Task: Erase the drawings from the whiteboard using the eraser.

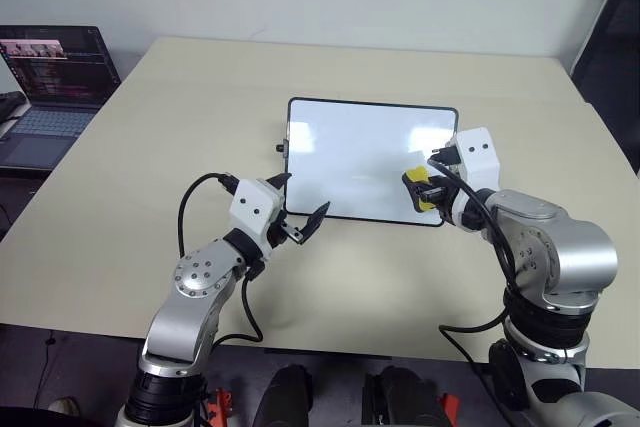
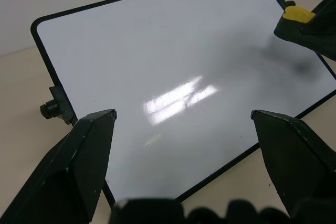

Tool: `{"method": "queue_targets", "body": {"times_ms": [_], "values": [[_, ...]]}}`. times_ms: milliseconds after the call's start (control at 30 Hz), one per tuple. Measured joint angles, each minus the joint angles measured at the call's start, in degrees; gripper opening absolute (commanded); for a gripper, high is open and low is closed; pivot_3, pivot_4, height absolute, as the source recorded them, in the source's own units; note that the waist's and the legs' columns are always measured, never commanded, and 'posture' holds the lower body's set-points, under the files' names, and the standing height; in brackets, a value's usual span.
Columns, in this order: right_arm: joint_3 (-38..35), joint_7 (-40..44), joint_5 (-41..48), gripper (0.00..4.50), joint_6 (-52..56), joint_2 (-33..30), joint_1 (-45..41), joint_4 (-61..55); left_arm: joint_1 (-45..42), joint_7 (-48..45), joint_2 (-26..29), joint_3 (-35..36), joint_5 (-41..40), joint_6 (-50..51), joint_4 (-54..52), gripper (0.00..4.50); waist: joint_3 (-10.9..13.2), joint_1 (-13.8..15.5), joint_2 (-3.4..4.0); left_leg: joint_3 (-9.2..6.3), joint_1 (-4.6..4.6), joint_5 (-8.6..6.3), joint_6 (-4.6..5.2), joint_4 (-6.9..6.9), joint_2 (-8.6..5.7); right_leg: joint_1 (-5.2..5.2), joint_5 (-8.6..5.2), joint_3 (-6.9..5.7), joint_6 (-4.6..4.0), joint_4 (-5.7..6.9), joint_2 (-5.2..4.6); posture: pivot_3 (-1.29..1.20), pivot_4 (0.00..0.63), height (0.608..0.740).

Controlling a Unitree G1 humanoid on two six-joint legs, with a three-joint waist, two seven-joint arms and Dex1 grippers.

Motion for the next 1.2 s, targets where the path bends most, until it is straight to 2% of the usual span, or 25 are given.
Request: {"method": "queue_targets", "body": {"times_ms": [133, 333, 600, 767, 900, 1000, 1200], "values": [[-0.9, -1.2, 0.8, 0.86, 0.3, -1.7, 0.9, -1.4, 0.1, -0.2, 0.1, 0.0, -0.2, 0.1, 0.0, 4.50, 0.0, -0.1, 0.00, 0.00, 0.00, 0.00, 0.00, 0.00, -0.01, 0.01, 0.00, 0.00, 0.00, 0.00, 0.01, 0.00, 0.150, 0.740], [-4.4, -3.2, 0.8, 0.86, 0.3, -6.1, 8.9, -4.9, 1.7, -4.7, 2.2, 0.6, -4.7, 2.3, 0.0, 4.50, 0.0, -0.1, 0.01, 0.04, 0.00, 0.00, 0.00, 0.00, 0.01, 0.00, -0.01, 0.03, 0.00, -0.02, 0.03, 0.00, 0.150, 0.740], [-7.7, -7.6, 0.1, 0.86, 0.3, -8.8, 13.4, -5.2, -1.3, -17.3, 7.4, -0.6, -14.0, 6.2, 0.0, 4.50, 0.0, -0.3, 0.01, 0.06, 0.12, 0.00, 0.00, 0.03, 0.02, 0.10, -0.01, 0.03, 0.00, 0.05, 0.09, 0.00, 0.150, 0.740], [-8.0, -8.6, 0.3, 0.86, 0.3, -8.9, 15.3, -4.5, -4.5, -25.5, 10.8, -3.5, -15.7, 6.2, 1.9, 4.50, 0.0, -0.3, 0.01, 0.08, 0.12, 0.00, 0.01, 0.03, 0.02, 0.10, -0.01, 0.05, 0.00, 0.04, 0.13, 0.00, 0.150, 0.740], [-8.7, -8.7, 0.8, 0.86, 0.3, -8.4, 16.5, -2.6, -7.8, -33.1, 12.8, -6.7, -14.5, 1.7, 6.9, 4.50, 0.0, -0.3, 0.02, 0.08, 0.13, 0.01, 0.01, 0.04, 0.01, 0.12, -0.01, 0.04, 0.00, 0.03, 0.25, 0.00, 0.150, 0.740], [-8.9, -8.7, 0.9, 0.86, 0.3, -8.2, 16.5, -0.5, -10.8, -37.4, 13.2, -10.0, -9.5, -6.4, 12.8, 4.50, 0.0, -0.3, 0.02, 0.09, 0.13, 0.01, 0.01, 0.05, 0.00, 0.13, -0.01, 0.06, 0.00, 0.03, 0.30, 0.00, 0.150, 0.740], [-9.9, -8.8, 1.5, 0.86, 0.3, -7.7, 16.7, 0.9, -15.2, -42.6, 10.9, -13.6, -4.9, -17.0, 22.5, 4.50, 0.0, -0.3, 0.02, 0.10, 0.11, 0.00, 0.02, 0.06, 0.02, 0.11, -0.01, 0.08, 0.00, 0.03, 0.31, 0.00, 0.150, 0.740]]}}
